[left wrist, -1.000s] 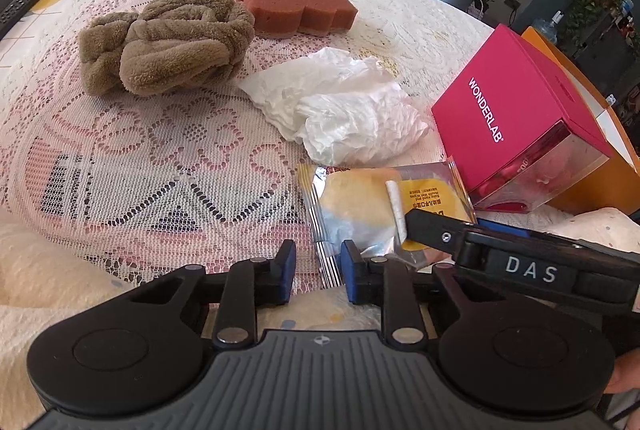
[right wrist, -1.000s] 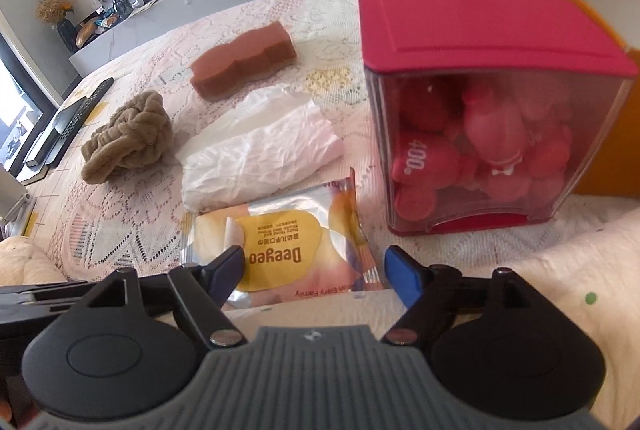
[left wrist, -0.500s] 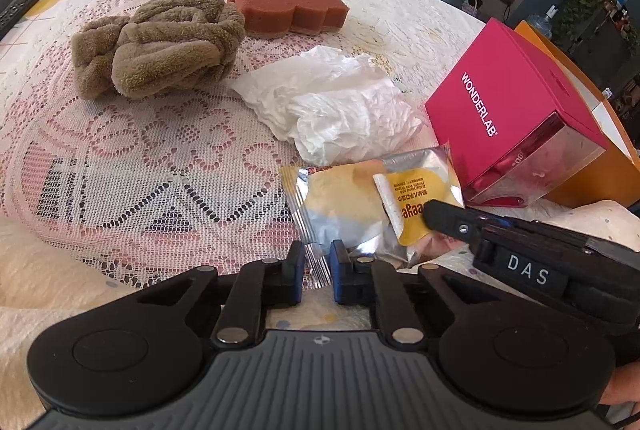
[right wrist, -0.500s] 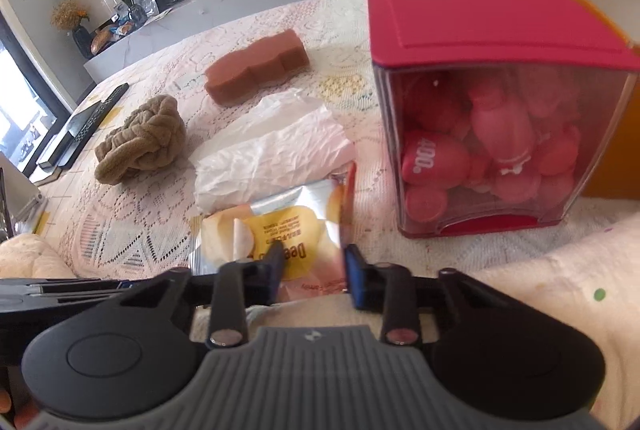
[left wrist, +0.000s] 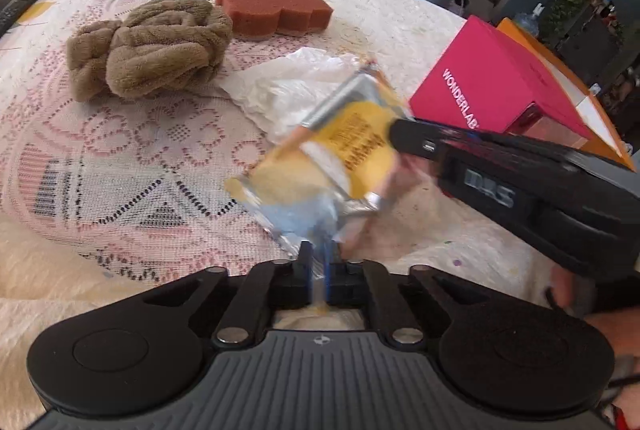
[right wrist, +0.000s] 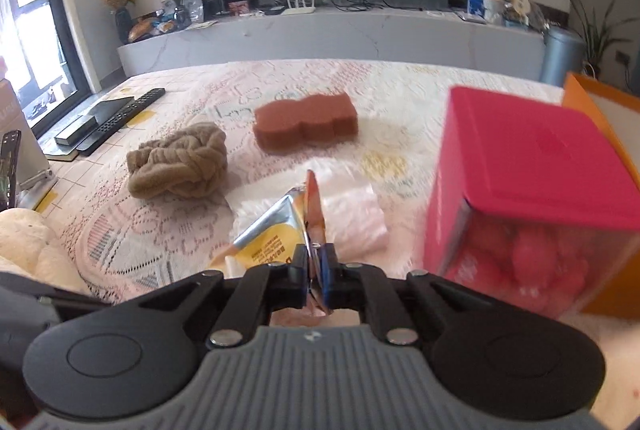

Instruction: Organize soft objects

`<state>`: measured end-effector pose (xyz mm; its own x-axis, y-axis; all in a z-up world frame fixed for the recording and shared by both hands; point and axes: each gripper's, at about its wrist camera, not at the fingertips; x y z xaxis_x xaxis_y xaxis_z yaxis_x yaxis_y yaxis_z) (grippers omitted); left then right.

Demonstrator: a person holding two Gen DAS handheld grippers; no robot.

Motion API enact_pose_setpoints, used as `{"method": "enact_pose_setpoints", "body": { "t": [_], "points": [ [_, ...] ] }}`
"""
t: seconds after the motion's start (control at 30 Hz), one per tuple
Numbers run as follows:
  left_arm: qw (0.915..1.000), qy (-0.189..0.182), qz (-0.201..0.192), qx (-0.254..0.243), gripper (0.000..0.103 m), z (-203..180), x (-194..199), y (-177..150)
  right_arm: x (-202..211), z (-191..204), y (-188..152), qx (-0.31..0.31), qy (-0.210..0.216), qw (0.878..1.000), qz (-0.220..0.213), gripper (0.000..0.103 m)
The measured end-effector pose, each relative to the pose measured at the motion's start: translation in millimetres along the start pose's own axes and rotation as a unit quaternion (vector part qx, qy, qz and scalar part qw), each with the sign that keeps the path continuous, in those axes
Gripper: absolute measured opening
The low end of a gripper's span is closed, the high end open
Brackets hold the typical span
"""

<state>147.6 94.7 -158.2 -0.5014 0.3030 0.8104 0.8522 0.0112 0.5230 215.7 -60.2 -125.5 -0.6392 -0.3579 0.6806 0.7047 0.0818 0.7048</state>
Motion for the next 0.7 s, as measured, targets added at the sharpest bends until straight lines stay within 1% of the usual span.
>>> {"method": "enact_pose_setpoints", "body": {
  "t": [0.07, 0.1, 0.13, 0.17, 0.23, 0.3, 0.37, 0.4, 0.43, 0.5, 0.53, 0.6, 0.67, 0.7],
  "points": [
    [1.0, -0.001, -0.002, 0.01, 0.004, 3, 1, 0, -8, 5, 2, 0.01, -0.009, 1.0, 0.0, 0.006],
    [0.9999, -0.001, -0.004, 0.015, 0.004, 5, 3, 0, -10, 6, 3, 0.014, -0.017, 1.0, 0.001, 0.01],
    [0.9998, 0.0, -0.009, 0.018, 0.004, 6, 5, 1, -11, 7, 3, 0.013, -0.025, 1.0, 0.001, 0.018],
    [0.9997, 0.0, -0.013, 0.021, 0.004, 7, 9, 1, -8, 5, 4, 0.007, -0.031, 0.999, -0.001, 0.022],
    [0.9995, 0.007, -0.022, 0.023, 0.005, 10, 17, 4, 1, -1, 5, -0.01, -0.026, 1.0, -0.006, 0.041],
    [0.999, 0.026, -0.031, 0.018, 0.005, 12, 23, 9, 11, -2, 6, -0.026, -0.028, 0.999, -0.004, 0.045],
    [0.9981, 0.045, -0.041, 0.007, 0.006, 17, 27, 15, 18, -3, 7, -0.057, -0.028, 0.998, 0.006, 0.052],
    [0.9978, 0.051, -0.043, 0.005, 0.006, 20, 27, 20, 20, -5, 5, -0.085, -0.022, 0.996, 0.015, 0.057],
    [0.9977, 0.052, -0.043, 0.003, 0.006, 24, 27, 24, 21, -6, 3, -0.109, -0.015, 0.994, 0.025, 0.059],
    [0.9969, 0.059, -0.051, -0.005, 0.006, 28, 25, 32, 18, -8, -6, -0.162, -0.006, 0.985, 0.052, 0.06],
    [0.9964, 0.064, -0.054, -0.01, 0.006, 29, 23, 37, 16, -8, -10, -0.178, -0.006, 0.982, 0.062, 0.061],
    [0.9963, 0.065, -0.054, -0.015, 0.006, 32, 16, 44, 10, -5, -21, -0.197, -0.006, 0.977, 0.081, 0.061],
    [0.997, 0.057, -0.048, -0.021, 0.006, 32, 8, 46, 5, -2, -26, -0.202, -0.009, 0.975, 0.089, 0.065],
    [0.9973, 0.054, -0.043, -0.025, 0.006, 31, 4, 46, 3, -1, -28, -0.204, -0.007, 0.975, 0.088, 0.069]
  ]
}}
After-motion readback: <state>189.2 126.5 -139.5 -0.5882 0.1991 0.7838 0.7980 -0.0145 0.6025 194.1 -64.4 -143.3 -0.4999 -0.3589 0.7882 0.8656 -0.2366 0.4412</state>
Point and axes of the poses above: each gripper's, at about its wrist camera, not at the fingertips, and x roughly against the way its jaws point, z to its left, y to its top, and after that the axes turned 7 degrees about -x, right-handed
